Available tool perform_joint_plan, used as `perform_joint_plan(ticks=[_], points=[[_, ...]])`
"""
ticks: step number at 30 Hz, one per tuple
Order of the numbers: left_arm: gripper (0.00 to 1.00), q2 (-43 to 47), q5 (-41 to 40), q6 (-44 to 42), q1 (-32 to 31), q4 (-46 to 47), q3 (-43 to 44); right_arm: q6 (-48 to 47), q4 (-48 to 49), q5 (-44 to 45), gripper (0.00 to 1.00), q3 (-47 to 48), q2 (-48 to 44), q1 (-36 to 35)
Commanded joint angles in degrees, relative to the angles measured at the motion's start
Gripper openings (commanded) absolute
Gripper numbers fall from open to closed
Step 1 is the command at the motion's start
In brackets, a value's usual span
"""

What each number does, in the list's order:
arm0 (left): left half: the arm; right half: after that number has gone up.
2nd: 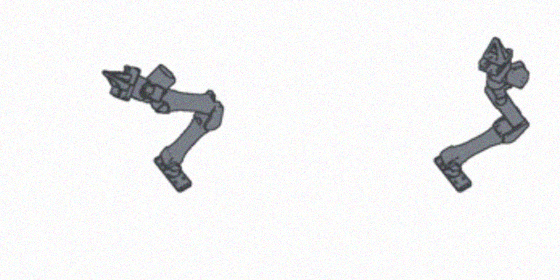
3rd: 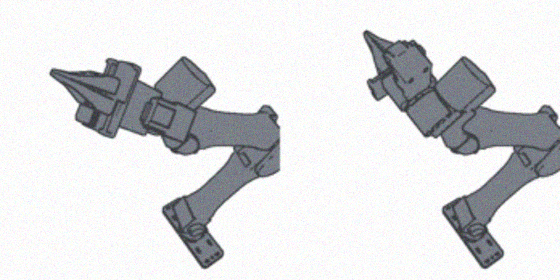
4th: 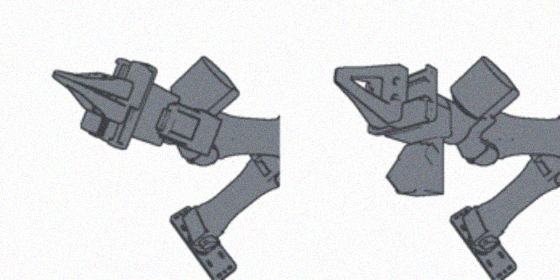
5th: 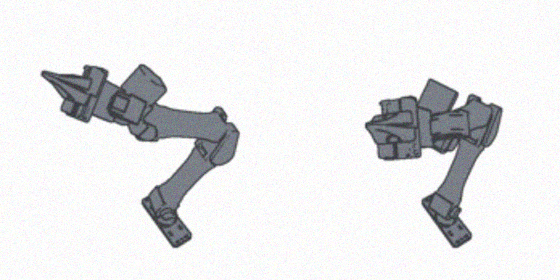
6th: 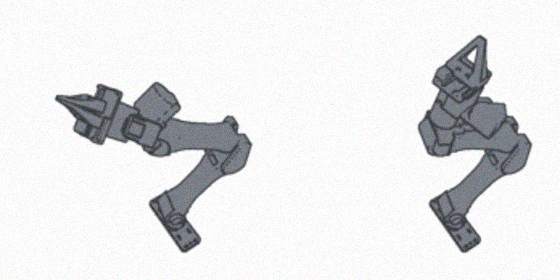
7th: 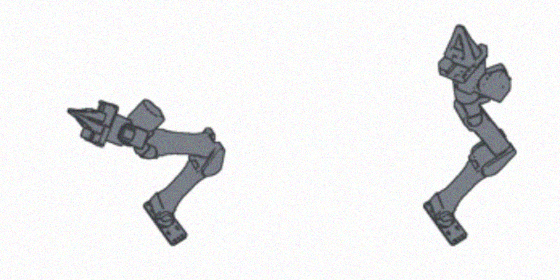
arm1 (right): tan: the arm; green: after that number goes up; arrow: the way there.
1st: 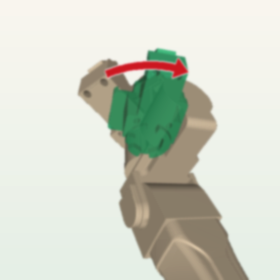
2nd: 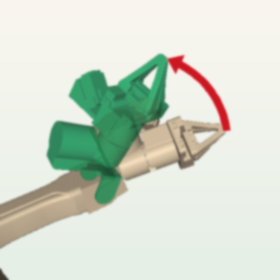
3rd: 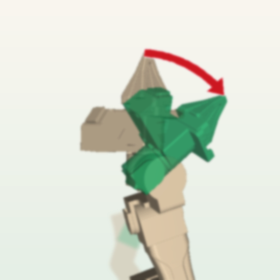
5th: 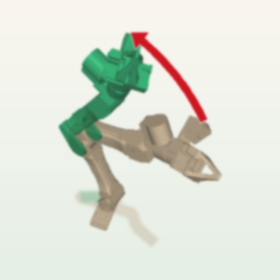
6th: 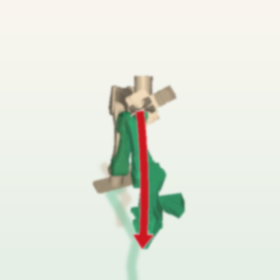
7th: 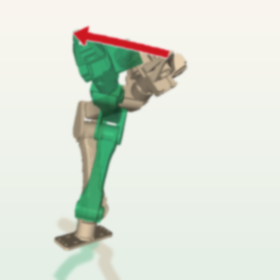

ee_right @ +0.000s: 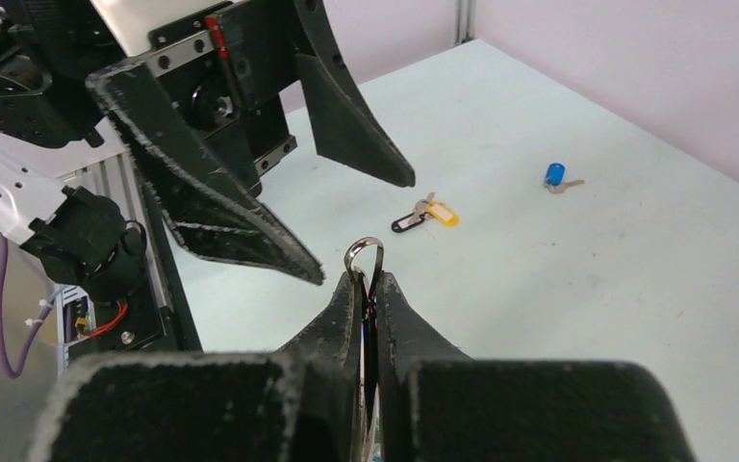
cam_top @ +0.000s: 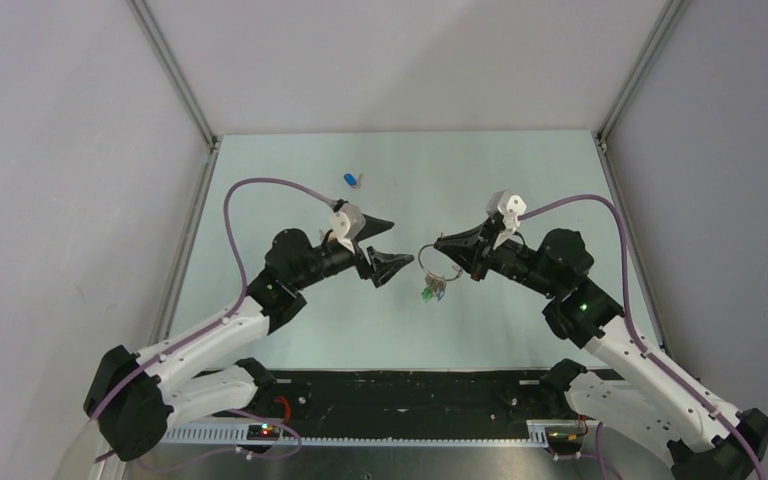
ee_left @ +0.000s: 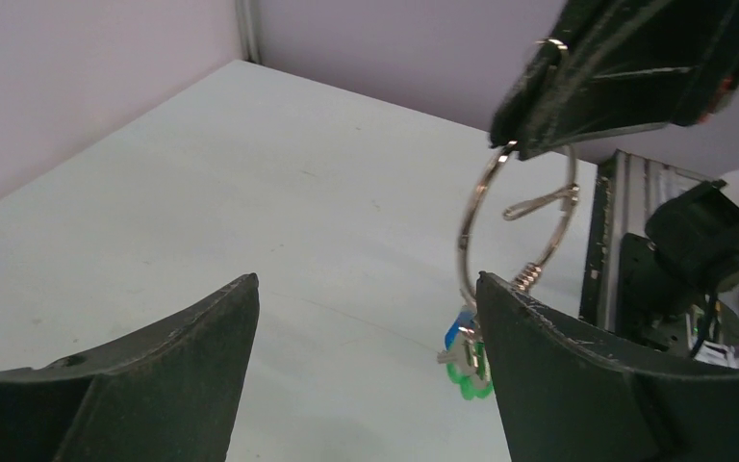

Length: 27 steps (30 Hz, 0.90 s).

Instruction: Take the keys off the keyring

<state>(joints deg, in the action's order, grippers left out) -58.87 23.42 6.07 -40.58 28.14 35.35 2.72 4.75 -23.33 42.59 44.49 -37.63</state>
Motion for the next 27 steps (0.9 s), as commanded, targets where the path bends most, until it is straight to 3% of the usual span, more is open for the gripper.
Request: perform_joint_plan(ticks=[1,9,13,14,15,16,17,19,20,24,27], points=[[0.86,-0.83,7.04,-0.44,-0.55,1.17,1.88,-0.44,3.58,1.74,0.0,2.67,0.49,0.11],[0.83,-6.53,10.98,-3.0,-3.93,1.22,6.03,1.23,6.79,-0.89,0.0,2.68,2.01,-0.42],[0.69,-8.97,8.63,-2.96,-4.11,1.26,7.61,1.28,7.13,-1.59,0.0,2.68,1.56,-1.39],[0.53,-9.4,8.43,-3.11,-4.08,1.28,8.04,1.21,6.68,-1.25,0.0,2.68,1.43,-1.57],[0.42,-9.5,8.24,-3.18,-4.08,1.23,8.14,0.96,6.32,-0.91,0.0,2.68,1.22,-1.64],[0.16,-9.57,7.7,-3.5,-4.07,1.22,8.26,0.88,5.4,0.0,0.0,2.68,1.13,-1.69],[0.04,-9.26,7.34,-3.6,-4.07,1.17,8.16,0.71,4.89,0.59,0.0,2.68,1.06,-1.65],[0.0,-8.1,6.16,-4.24,-4.07,1.06,7.57,0.53,2.9,2.69,0.02,2.68,0.7,-1.59],[0.0,-7.53,5.22,-5.08,-4.07,0.92,6.93,0.44,1.49,3.76,0.05,2.68,0.65,-1.54],[0.0,-3.43,0.58,-9.76,-4.07,-3.18,5.43,-0.98,-2.65,4.22,0.38,2.68,-0.99,-1.24],[0.0,-0.34,-2.58,-13.73,-4.08,-10.46,5.88,-2.04,-4.27,5.58,0.51,2.68,-1.96,-1.31]])
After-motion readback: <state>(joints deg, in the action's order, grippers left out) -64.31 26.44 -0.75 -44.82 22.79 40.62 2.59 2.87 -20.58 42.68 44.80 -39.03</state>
